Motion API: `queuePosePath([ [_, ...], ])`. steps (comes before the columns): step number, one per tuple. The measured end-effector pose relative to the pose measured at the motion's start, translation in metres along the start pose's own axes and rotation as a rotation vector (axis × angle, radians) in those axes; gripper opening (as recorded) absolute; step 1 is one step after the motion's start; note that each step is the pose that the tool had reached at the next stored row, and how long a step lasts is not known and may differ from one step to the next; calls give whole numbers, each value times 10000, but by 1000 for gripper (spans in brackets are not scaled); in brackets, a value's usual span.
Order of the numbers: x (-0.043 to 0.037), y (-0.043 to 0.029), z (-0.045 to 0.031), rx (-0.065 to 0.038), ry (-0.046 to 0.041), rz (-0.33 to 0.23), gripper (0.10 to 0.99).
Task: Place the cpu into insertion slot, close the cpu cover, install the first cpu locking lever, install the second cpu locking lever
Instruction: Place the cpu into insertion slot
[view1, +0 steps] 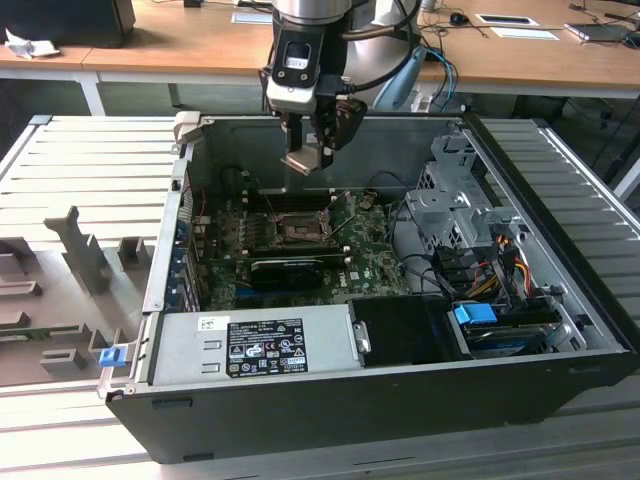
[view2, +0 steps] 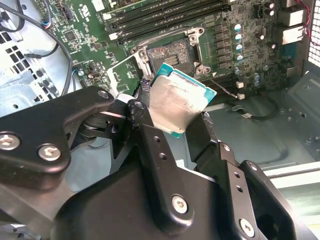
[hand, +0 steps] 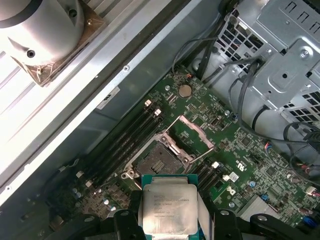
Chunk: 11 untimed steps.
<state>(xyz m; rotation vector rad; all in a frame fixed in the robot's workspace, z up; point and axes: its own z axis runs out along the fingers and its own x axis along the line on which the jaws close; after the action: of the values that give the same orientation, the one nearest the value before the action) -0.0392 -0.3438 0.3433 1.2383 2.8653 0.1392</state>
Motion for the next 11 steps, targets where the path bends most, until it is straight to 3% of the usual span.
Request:
queuePosePath([
  [11,-1,-3,28,2,-13,209,529],
])
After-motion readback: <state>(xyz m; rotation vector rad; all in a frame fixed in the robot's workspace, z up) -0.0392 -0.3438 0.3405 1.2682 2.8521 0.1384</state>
